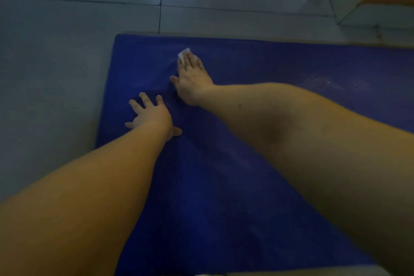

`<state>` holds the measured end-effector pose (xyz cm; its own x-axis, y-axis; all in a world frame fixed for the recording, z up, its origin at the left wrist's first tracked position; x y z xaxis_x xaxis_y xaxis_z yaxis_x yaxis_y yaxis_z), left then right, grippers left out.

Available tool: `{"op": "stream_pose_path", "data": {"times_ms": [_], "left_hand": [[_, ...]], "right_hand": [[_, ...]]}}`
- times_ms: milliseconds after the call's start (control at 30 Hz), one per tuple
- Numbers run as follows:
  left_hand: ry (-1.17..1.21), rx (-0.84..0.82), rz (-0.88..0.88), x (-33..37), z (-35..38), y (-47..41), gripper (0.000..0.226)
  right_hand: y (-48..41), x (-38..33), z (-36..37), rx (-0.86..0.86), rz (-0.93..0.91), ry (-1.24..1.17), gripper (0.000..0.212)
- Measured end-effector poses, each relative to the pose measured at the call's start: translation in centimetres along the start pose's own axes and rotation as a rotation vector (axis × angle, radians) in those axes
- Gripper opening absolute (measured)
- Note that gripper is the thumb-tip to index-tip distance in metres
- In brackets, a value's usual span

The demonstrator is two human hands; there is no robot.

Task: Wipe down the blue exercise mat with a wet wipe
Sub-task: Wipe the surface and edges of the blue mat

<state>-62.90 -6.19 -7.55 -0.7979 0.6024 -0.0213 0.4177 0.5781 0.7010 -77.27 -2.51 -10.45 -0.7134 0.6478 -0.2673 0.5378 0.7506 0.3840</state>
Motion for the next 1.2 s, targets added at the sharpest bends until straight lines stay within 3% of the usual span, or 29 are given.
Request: {"op": "stream_pose_path", "data": {"times_ms": [300, 433, 567, 700, 767, 967, 1200], "left_hand": [[-0.001, -0.012, 0.005, 0.1, 0.0, -0.4, 0.129], [0.007, -0.015, 0.011, 0.0, 0.0, -0.3, 0.129], [0.003, 0.0, 0.011, 0.0, 0.1, -0.4, 0.13], [0.021, -0.013, 0.003, 0.4, 0.0, -0.4, 0.13], [0.019, -0.014, -0.005, 0.4, -0.1, -0.5, 0.13], [0.025, -0.01, 0.008, 0.2, -0.1, -0.5, 0.128], [0.003, 0.008, 0.014, -0.1, 0.1, -0.5, 0.128]], "right_hand": [[-2.8, 0.3, -1.7, -0.038, -0.025, 0.022, 0.077], [-4.1, 7.0, -3.3, 0.056, 0.154, 0.07, 0.07], [-2.4, 17.1, -4.3, 0.112, 0.478, 0.135, 0.077], [-0.9, 16.8, -4.3, 0.093, 0.607, -0.047, 0.077], [-2.0, 13.5, -4.0, 0.111, 0.566, -0.067, 0.076], [-4.1, 1.5, -2.0, 0.03, 0.104, -0.06, 0.069], [-3.8, 2.6, -1.9, -0.046, 0.055, 0.045, 0.073]]}}
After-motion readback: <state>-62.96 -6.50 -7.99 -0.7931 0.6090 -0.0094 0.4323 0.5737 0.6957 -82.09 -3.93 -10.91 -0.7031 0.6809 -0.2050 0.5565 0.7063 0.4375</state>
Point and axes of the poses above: each hand's wrist, its own y-axis away from the middle knuckle, its own z-axis out of the palm, x = y × z, the point moved 1 cm from there along -y, towards the middle knuckle, and after that the axes turned 2 degrees about -x, right-handed, at the moved point
